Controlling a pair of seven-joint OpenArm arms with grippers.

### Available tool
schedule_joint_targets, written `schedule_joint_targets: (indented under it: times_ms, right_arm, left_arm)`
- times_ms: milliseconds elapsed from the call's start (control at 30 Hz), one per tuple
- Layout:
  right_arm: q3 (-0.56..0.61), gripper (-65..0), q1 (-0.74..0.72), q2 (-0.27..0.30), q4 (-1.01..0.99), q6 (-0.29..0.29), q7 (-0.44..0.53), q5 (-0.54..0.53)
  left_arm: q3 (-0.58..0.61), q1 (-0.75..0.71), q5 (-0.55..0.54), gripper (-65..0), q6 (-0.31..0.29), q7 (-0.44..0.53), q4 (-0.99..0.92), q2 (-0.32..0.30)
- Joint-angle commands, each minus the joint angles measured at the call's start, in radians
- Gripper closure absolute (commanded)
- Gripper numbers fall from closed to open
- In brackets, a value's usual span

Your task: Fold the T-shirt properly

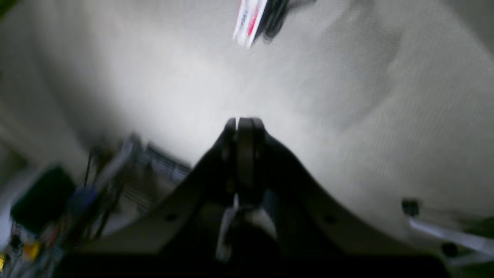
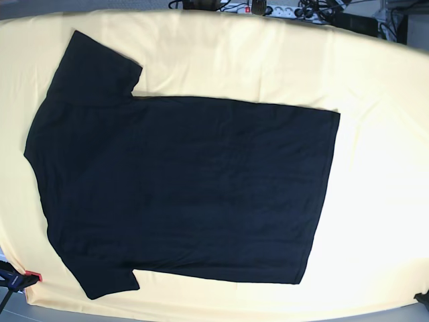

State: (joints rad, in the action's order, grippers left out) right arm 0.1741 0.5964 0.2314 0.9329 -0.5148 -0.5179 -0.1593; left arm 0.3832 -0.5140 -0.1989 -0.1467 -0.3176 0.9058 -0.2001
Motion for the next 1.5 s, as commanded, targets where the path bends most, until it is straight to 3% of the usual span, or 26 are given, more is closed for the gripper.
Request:
schedule_joint_targets:
  times_ms: [0,100,167,300,433,533,667,767,933,1033,1200,1267,1333,1467]
  right_arm:
    - [-0.002,0.0,0.058,0.028,0.058,-0.01,-0.023,-0.005]
    - [-0.002,0.0,0.19,0.079,0.27,-0.007,-0.045,-0.005]
    - [-0.002,0.0,0.281,0.116,0.423,0.026,-0.049,-0.005]
    - [-0.006,0.0,0.442,0.21,0.724,0.126,-0.052,0.035]
    - [-0.007,0.0,0.571,0.29,0.978,0.261,-0.054,0.183]
    - [-0.007,0.0,0.646,0.314,1.12,0.331,-0.078,0.275]
    - [-0.029,0.0,0.712,0.357,1.274,0.416,-0.132,0.385]
    - [-0.092,0.0,0.713,0.385,1.353,0.46,-0.13,0.404]
    - [-0.262,0.0,0.713,0.385,1.395,0.549,-0.102,0.401]
    - [-0.355,0.0,0.688,0.385,1.395,0.507,-0.032,0.367]
    - [-0.405,0.0,0.547,0.384,1.395,0.286,0.06,0.192]
    - [-0.404,0.0,0.499,0.384,1.395,0.247,0.063,0.129]
    - [-0.404,0.0,0.454,0.383,1.395,0.232,0.063,0.08]
    - [-0.404,0.0,0.393,0.367,1.395,0.2,0.064,0.011]
  left_arm:
    - [0.015,-0.053,-0.002,0.0,-0.017,-0.025,0.056,-0.026]
    - [0.022,-0.161,-0.001,0.0,-0.017,-0.052,0.236,-0.111]
    - [0.021,-0.232,0.0,0.0,-0.01,-0.051,0.365,-0.175]
    - [0.015,-0.375,0.049,0.0,0.115,-0.055,0.64,-0.318]
    - [-0.058,-0.523,0.169,0.0,0.196,-0.053,0.908,-0.428]
    - [-0.148,-0.614,0.251,0.0,0.196,-0.054,1.073,-0.475]
    - [-0.306,-0.689,0.27,0.0,0.196,-0.054,1.265,-0.521]
    - [-0.426,-0.699,0.27,0.0,0.196,-0.056,1.363,-0.549]
    - [-0.593,-0.695,0.308,0.0,0.195,-0.003,1.39,-0.569]
    - [-0.646,-0.631,0.306,0.0,0.153,0.014,1.389,-0.58]
    - [-0.651,-0.486,0.323,0.0,0.062,0.054,1.331,-0.675]
    - [-0.651,-0.431,0.33,0.0,0.031,0.109,1.282,-0.709]
    - [-0.651,-0.365,0.329,0.0,-0.043,0.193,1.219,-0.745]
    - [-0.637,-0.23,0.314,-33.6,-0.284,0.379,1.088,-0.825]
